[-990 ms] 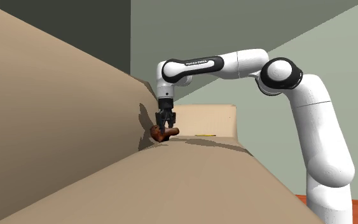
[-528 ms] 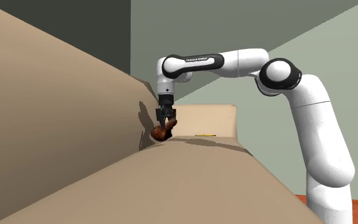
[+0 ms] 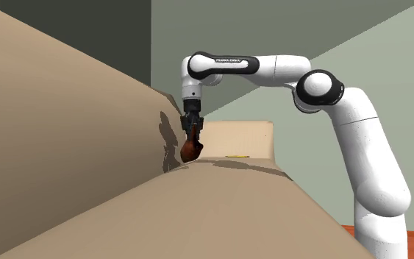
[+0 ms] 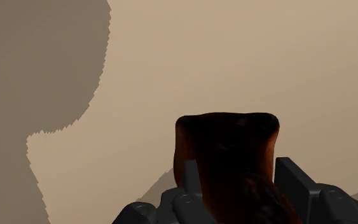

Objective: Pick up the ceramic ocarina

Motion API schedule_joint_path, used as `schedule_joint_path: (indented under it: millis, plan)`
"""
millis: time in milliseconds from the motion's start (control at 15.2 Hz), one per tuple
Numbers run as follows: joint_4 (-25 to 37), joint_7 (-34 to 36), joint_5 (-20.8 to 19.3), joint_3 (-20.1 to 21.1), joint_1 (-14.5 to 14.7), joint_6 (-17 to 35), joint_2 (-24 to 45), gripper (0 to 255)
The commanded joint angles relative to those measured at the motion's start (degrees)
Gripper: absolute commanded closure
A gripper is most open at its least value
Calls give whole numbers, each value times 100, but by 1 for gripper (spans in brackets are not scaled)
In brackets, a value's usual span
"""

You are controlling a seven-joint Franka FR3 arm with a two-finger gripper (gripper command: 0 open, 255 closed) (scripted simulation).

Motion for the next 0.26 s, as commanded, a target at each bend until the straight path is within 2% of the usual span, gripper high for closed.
schedule_joint_path:
  millis: [0,198]
  plan:
    - [341,15,-38,7,41,-229,118,255]
    - [522,20,-58,9,63,-351,179,255]
